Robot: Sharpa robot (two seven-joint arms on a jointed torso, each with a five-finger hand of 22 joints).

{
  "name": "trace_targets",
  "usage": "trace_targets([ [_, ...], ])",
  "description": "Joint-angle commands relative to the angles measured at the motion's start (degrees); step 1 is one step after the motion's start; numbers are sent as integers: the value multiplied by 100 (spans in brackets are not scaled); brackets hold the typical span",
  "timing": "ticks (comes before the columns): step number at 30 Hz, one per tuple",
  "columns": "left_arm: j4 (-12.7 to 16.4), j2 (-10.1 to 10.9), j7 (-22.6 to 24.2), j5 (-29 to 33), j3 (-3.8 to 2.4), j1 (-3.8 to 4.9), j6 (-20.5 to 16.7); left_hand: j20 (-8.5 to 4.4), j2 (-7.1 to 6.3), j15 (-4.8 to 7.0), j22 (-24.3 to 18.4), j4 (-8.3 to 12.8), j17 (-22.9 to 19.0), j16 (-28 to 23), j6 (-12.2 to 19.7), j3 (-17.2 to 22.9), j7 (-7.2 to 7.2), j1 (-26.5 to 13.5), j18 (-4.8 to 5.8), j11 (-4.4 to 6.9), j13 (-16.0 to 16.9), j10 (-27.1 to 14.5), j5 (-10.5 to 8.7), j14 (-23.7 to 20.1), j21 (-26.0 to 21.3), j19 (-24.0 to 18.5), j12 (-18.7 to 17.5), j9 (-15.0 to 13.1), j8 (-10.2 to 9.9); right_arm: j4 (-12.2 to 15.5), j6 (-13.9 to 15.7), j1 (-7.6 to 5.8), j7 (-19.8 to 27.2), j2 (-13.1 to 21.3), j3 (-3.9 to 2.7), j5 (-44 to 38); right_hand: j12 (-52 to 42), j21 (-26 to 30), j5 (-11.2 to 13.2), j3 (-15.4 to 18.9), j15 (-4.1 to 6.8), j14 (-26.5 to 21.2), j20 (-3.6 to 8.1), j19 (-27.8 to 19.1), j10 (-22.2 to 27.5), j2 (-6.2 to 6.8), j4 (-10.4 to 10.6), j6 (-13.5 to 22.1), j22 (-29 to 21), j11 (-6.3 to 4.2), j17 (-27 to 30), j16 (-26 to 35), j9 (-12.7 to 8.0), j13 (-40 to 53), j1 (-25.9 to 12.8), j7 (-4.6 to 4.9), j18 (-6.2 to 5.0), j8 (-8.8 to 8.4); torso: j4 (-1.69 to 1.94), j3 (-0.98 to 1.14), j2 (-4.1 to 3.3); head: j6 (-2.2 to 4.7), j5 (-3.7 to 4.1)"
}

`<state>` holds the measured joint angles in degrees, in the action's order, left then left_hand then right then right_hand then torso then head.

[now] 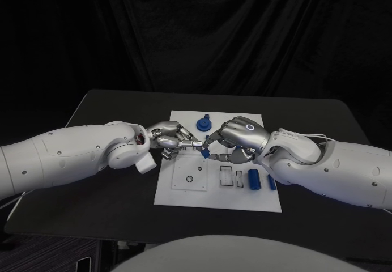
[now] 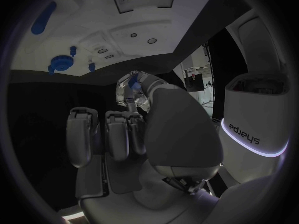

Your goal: Assemble the parts on the task board

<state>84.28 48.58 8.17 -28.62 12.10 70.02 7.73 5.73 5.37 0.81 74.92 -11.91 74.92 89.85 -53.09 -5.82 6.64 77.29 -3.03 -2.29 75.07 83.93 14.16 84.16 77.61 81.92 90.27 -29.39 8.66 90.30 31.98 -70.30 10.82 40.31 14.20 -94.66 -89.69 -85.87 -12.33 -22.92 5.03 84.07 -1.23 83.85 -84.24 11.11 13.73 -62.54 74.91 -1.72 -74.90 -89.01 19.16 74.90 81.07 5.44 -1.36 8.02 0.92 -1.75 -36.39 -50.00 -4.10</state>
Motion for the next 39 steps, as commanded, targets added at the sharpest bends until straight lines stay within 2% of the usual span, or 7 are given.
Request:
trace_targets([
  [1, 12, -11, -162, 84, -4, 7, 232, 11, -18, -34, 1087, 46, 1508, 15, 78, -17, 14, 40, -16, -20, 1493, 607, 20, 584, -31, -45, -27, -27, 36, 15, -105, -2, 55, -12, -3, -53, -14, 6, -16, 5, 14, 559, 4, 422, -556, -46, -27, -299, 1366, 2, -1353, -3, 218, 1477, 33, -270, 27, 27, 2, -1, 2, 0, 11],
  [4, 18, -11, -196, 84, -4, 7, 304, 17, -30, -44, 1076, 63, 1508, 15, 142, -58, 28, 29, -24, -33, 1493, 607, 26, 584, -65, -73, -27, -54, 71, 5, -129, -2, 51, -22, -3, -53, -13, 4, -13, 6, 13, 559, 3, 422, -555, -49, -26, -298, 1367, 3, -1352, -3, 217, 1476, 33, -268, 28, 26, -11, 4, 3, 0, -3],
  [9, 31, -11, -246, 84, -4, 7, 437, 22, -27, -51, 1072, 61, 1508, 15, 159, -89, 32, 6, -26, -39, 1493, 607, 26, 584, -75, -82, -27, -74, 106, -29, -184, -2, 39, -48, -3, -53, -10, 13, -9, 6, 11, 559, 2, 418, -552, -54, -25, -295, 1364, 5, -1352, -3, 217, 1471, 34, -266, 25, 23, 7, -3, 1, 0, 3],
  [14, 41, -11, -259, 84, -4, 6, 513, 26, -26, -55, 1065, 58, 1508, 15, 171, -111, 34, -11, -31, -41, 1493, 607, 20, 584, -97, -99, -27, -85, 126, -43, -228, -2, 35, -69, -3, -53, -10, 13, -9, 6, 11, 559, 2, 418, -552, -54, -25, -295, 1364, 5, -1352, -3, 217, 1471, 34, -266, 25, 23, -3, -1, 2, 0, -3],
  [21, 40, -27, -264, 84, -3, 5, 549, 30, -9, -58, 1055, 65, 1508, 15, 199, -117, 36, -6, -38, -44, 1493, 607, 17, 584, -128, -123, -27, -88, 132, -45, -247, -2, 47, -99, -3, -53, -10, 13, -3, 6, 9, 558, 0, 417, -552, -60, -25, -289, 1364, 8, -1348, 0, 216, 1470, 37, -263, 25, 18, 8, -5, 4, 0, -1],
  [31, -16, -42, -233, 84, -3, 4, 421, 40, 71, -66, 1042, 132, 1508, 15, 266, -99, 40, 86, -49, -49, 1493, 607, 26, 584, -171, -159, -27, -103, 174, -57, -312, -2, -42, -56, -3, -53, -5, 23, 14, 14, -1, 556, -7, 412, -546, -71, -22, -259, 1360, 20, -1339, 5, 210, 1461, 37, -248, 23, -3, -4, -2, 3, 0, -24],
  [39, -7, 105, -27, -67, -3, 4, 143, 35, 170, -51, 1073, 382, 1508, 15, 310, 2, 16, 406, -30, -32, 1493, 607, 249, 584, -72, -91, -27, -146, 311, -25, -331, -2, -171, 88, -3, -53, 67, 109, 205, 72, -51, 536, -50, 368, -462, -89, 46, -123, 1331, 78, -1261, 53, 177, 1331, -24, -186, 2, -103, 8, -4, 4, 0, -58],
])
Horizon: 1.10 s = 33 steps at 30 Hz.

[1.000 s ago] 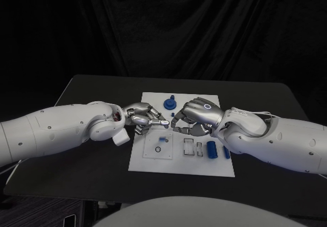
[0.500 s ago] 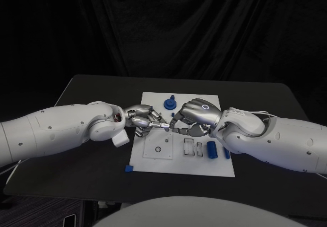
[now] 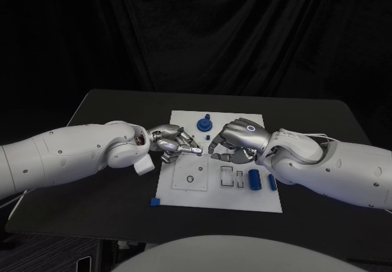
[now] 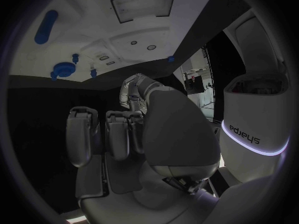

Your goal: Assemble the parts on the task board

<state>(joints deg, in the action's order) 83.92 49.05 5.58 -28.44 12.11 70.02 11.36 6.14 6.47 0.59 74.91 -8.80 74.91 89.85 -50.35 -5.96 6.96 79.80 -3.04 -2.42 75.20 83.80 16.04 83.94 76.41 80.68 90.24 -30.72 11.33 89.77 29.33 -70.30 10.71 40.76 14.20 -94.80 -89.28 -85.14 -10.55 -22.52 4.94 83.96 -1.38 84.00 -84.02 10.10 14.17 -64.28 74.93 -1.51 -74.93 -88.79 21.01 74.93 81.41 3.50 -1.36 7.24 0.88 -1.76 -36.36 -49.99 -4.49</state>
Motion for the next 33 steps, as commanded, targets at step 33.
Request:
trace_targets([
  [33, 1426, 1913, 1387, -5420, -1, -250, -2759, -107, -224, 87, 1354, -96, 1509, 15, -330, -345, -170, 343, 185, 129, 1480, 620, -933, 606, 899, 617, -24, 347, -79, 826, 90, -4, -734, 1232, -1, -39, 412, 559, 343, 91, -101, 395, -106, 101, -85, -4, 208, 157, 1151, 122, -709, 404, -88, 707, -148, 73, -124, -163, 13, -20, 13, -1, -579],
])
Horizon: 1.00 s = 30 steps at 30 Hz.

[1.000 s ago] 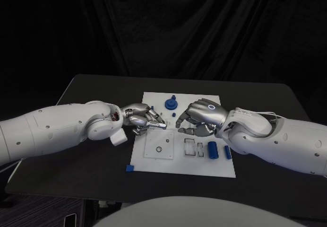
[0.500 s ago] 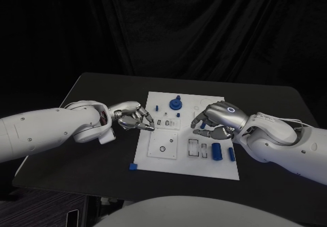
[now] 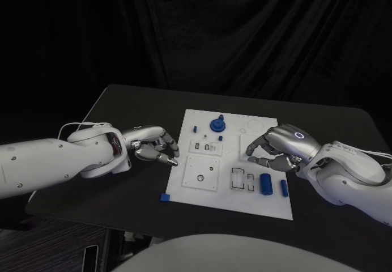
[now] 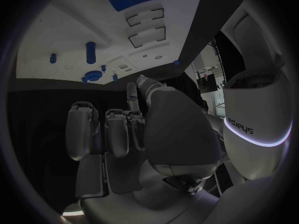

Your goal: Assemble the parts on the task board

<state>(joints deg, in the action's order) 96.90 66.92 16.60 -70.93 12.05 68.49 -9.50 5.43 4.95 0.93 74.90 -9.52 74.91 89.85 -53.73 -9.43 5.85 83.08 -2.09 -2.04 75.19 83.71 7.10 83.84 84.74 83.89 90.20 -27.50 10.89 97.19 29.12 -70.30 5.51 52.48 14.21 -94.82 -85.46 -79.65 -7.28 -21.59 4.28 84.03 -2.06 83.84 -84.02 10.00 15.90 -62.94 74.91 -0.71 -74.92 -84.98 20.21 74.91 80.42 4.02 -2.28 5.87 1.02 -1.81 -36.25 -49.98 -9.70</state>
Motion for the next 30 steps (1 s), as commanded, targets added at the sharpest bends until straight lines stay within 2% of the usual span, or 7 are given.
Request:
trace_targets([
  [1, 177, 194, 304, -1305, 5, -153, -741, -43, -83, 62, 1365, -34, 1509, 15, 13, 16, -69, 41, 98, 100, 1481, 629, -48, 616, 97, 317, -20, 36, -49, 109, 124, -4, -228, 89, -2, -37, 30, 9, 16, -1, -36, 388, -39, 118, -85, 5, 35, 23, 1153, 42, -710, 23, -7, 709, -49, 22, -33, -25, -6, -15, 4, -2, -83],
  [5, 322, 435, 425, -1823, 5, -427, -1004, -76, -147, 99, 1390, -103, 1509, 15, -8, 131, -105, 165, 117, 127, 1481, 629, -27, 616, 172, 366, -20, 86, -96, 178, 151, -4, -290, 169, -2, -37, 30, 8, 31, 6, -38, 392, -40, 120, -89, 8, 49, 22, 1154, 44, -720, 18, -10, 710, -69, 25, -32, -28, -15, -1, 4, -2, -156],
  [9, 383, 603, 709, -2143, 5, -696, -1226, -106, -309, 139, 1407, -287, 1509, 15, -47, 288, -149, 219, 130, 155, 1481, 629, -76, 616, 221, 398, -20, 135, -138, 200, 145, 1, -336, 208, -1, -37, 33, 4, 47, 11, -39, 394, -41, 123, -88, 8, 58, 22, 1156, 46, -723, 17, -12, 706, -86, 26, -30, -31, -15, 5, 8, -2, -214],
  [13, 417, 715, 1047, -2315, 5, -899, -1480, -130, -673, 154, 1418, -694, 1509, 15, -110, 647, -187, 235, 140, 176, 1481, 629, -152, 616, 257, 420, -20, 195, -184, 208, 135, 9, -372, 245, -1, -37, 34, 6, 61, 15, -40, 396, -42, 123, -89, 7, 62, 23, 1155, 47, -725, 16, -14, 705, -98, 27, -30, -33, -13, 12, 9, -2, -287],
  [17, 444, 757, 1103, -2377, 5, -989, -1567, -132, -799, 150, 1419, -730, 1509, 15, -52, 801, -175, 110, 140, 176, 1481, 629, -204, 616, 260, 421, -20, 239, -253, 211, 115, 15, -405, 270, -1, -37, 26, -10, 82, 18, -40, 402, -43, 132, -100, 3, 66, 23, 1161, 47, -743, 5, -17, 718, -117, 27, -26, -37, 32, 16, 3, -2, -268],
  [21, 439, 779, 1078, -2431, 5, -1041, -1592, -132, -863, 144, 1414, -729, 1509, 15, -5, 887, -154, 36, 137, 173, 1481, 629, -234, 616, 246, 410, -20, 275, -311, 212, 100, 18, -433, 264, -1, -37, 22, -16, 102, 22, -40, 405, -43, 137, -107, 0, 68, 19, 1163, 47, -748, 1, -18, 724, -133, 26, -24, -37, 14, 13, 3, -2, -325],
  [30, 440, 804, 971, -2498, 5, -1110, -1708, -126, -981, 140, 1408, -728, 1509, 15, 33, 987, -143, -108, 132, 164, 1481, 629, -346, 616, 228, 397, -20, 364, -377, 233, 59, 20, -501, 275, -1, -37, 24, -20, 120, 25, -39, 407, -43, 140, -107, -2, 68, 13, 1165, 46, -749, 1, -19, 721, -145, 24, -23, -36, 51, 13, 11, -2, -303],
])
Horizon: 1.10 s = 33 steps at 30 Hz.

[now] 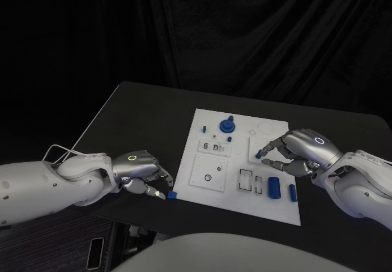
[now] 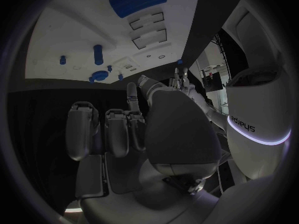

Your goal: Assemble the parts on the task board

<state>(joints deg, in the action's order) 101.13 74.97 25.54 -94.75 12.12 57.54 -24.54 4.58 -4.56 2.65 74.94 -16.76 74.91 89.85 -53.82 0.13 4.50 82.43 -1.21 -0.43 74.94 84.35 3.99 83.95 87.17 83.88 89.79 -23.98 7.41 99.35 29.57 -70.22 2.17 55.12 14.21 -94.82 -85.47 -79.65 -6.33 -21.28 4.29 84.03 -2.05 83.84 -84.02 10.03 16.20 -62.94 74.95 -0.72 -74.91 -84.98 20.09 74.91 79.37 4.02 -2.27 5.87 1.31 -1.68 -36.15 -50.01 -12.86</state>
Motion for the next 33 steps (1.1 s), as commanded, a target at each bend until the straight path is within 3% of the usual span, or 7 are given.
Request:
trace_targets([
  [1, 18, 0, 64, -118, -2, -19, -214, -41, -43, -31, 1404, -3, 1509, 15, 52, 39, -5, -48, 44, 5, 1506, 565, -44, 605, -14, 398, 21, 21, -38, 18, 11, 12, -172, 13, -2, -36, 25, -24, 36, -4, -39, 409, -43, 143, -108, -4, 37, 7, 1163, 45, -752, 0, -7, 721, -48, 22, -23, -34, 27, -1, 0, 1, 18],
  [9, 12, -24, -143, -283, -2, -79, -266, -43, -95, -27, 1401, 2, 1509, 15, 70, 67, -9, -53, 42, 3, 1506, 565, -77, 605, -22, 392, 21, 43, -54, 35, 0, 13, -206, 17, -2, -36, 28, -28, 79, 3, -36, 411, -41, 148, -108, -2, 35, -9, 1165, 40, -754, 0, -7, 715, -67, 16, -21, -30, 19, 3, -5, 1, 6],
  [21, 7, -102, -626, -504, -2, -318, -400, -77, -228, 25, 1381, -2, 1509, 15, 114, 96, -41, -91, 25, 46, 1506, 565, -88, 605, -82, 349, 21, 38, 1, 59, 10, 13, -227, 27, -2, -36, 30, -32, 135, 8, -30, 414, -38, 153, -111, 1, 30, -34, 1167, 32, -754, 1, -6, 712, -75, 6, -20, -22, 13, 1, 3, 1, 26],
  [33, -47, -210, -880, -537, -3, -375, -470, -129, -227, 71, 1372, 10, 1509, 15, 382, 160, -33, -106, 19, 65, 1506, 565, -66, 605, -107, 331, 21, -33, 128, 61, -17, 14, -253, 25, -2, -36, 29, -35, 152, 7, -28, 415, -37, 156, -113, 0, 26, -46, 1169, 29, -757, -1, -5, 713, -71, 1, -19, -17, 29, -6, 5, 1, 54],
])
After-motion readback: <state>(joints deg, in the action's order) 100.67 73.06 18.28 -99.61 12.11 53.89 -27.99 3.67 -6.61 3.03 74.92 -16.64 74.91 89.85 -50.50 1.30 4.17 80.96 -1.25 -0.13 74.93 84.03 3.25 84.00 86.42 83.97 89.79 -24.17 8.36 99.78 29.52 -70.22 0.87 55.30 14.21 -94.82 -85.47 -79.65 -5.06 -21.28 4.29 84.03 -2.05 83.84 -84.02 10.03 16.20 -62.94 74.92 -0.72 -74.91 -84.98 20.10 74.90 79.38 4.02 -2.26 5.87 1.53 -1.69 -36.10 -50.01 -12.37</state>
